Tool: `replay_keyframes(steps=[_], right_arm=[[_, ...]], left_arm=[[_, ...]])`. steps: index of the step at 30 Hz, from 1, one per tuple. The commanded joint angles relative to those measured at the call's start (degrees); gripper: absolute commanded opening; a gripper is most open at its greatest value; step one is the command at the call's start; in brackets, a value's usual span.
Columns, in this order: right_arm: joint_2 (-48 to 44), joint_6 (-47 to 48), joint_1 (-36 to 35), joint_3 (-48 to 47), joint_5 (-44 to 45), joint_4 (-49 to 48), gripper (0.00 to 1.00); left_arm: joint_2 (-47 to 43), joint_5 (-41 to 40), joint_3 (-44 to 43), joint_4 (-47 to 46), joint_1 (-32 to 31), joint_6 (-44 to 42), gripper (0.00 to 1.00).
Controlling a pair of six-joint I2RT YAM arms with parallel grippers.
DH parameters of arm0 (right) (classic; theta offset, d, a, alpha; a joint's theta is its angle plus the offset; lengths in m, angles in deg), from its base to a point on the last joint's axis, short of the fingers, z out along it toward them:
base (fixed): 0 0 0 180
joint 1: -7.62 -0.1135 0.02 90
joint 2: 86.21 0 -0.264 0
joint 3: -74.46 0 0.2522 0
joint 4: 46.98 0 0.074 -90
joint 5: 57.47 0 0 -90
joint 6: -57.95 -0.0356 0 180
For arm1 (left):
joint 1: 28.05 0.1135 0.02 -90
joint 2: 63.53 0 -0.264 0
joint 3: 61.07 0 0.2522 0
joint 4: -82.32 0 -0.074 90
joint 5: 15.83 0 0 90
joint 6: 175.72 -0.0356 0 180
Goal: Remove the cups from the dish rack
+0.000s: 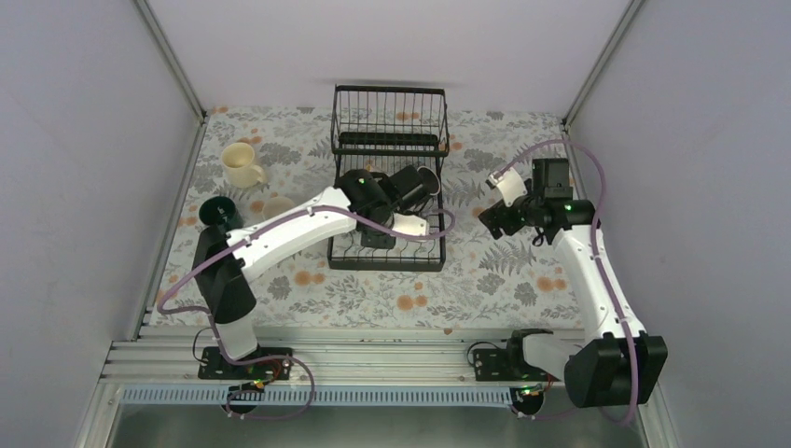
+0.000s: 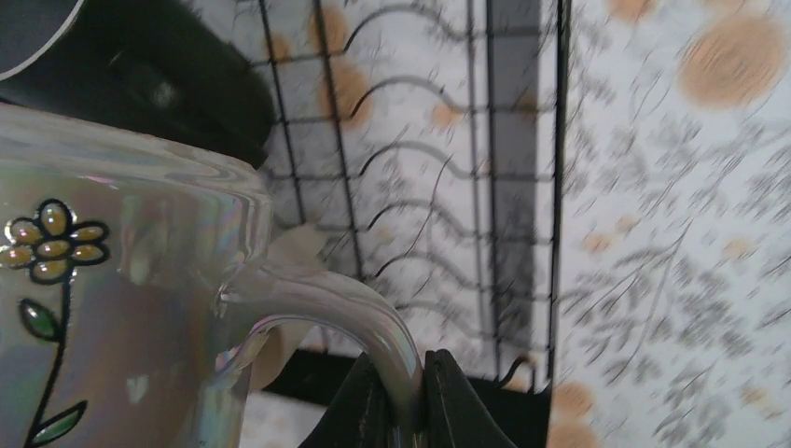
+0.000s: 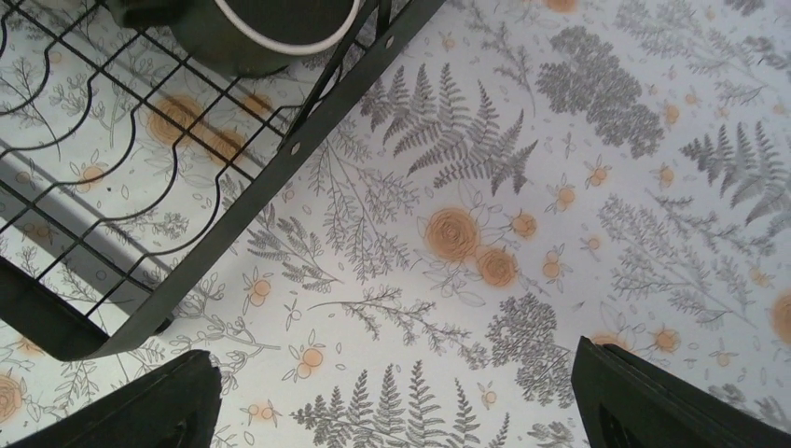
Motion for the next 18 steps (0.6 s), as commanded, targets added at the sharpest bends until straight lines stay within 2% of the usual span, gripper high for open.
replay_keyframes(steps=[1, 10, 15, 18], right_arm=[[1.4, 3.8, 0.6, -5.9, -0.9, 3.6, 0.97], [4.0, 17.7, 0.6, -19.3, -3.5, 12.5, 0.95], [6.4, 29.9, 0.5, -25.5, -7.0, 19.1, 0.92], [6.7, 37.4, 0.4, -28.1, -8.4, 20.8, 0.92]], left_arm=[[-3.3, -19.2, 1.5, 0.6, -3.3, -8.0, 0.02], [-4.6, -41.9, 10.3, -3.6, -7.7, -21.0, 0.02], [-2.4, -49.8, 8.2, -6.2, -9.0, -27.3, 0.02], [-2.1, -53.3, 8.5, -11.8, -9.0, -34.3, 0.02]])
